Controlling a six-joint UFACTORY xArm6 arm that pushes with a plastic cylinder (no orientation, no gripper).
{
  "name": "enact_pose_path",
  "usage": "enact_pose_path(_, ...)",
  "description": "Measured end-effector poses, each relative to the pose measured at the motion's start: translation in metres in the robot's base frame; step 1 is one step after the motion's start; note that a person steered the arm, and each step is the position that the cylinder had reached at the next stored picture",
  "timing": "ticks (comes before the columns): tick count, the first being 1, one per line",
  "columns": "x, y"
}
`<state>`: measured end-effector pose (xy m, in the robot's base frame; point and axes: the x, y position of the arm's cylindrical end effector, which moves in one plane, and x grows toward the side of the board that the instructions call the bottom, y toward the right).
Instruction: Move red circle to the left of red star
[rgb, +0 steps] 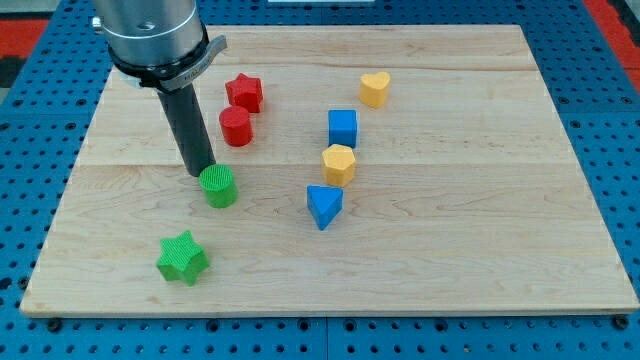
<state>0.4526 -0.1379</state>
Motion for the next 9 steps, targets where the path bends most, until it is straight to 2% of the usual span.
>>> enact_pose_path(2,0.002,0.01)
enact_pose_path(3,-0.023,0.102)
enact_pose_path(4,-0.031,0.148)
enact_pose_path(5,-0.03,0.161)
enact_pose_path(7,-0.029,0.236)
enact_pose_path(8,-0.077,0.278)
enact_pose_path(9,-0.124,0.257)
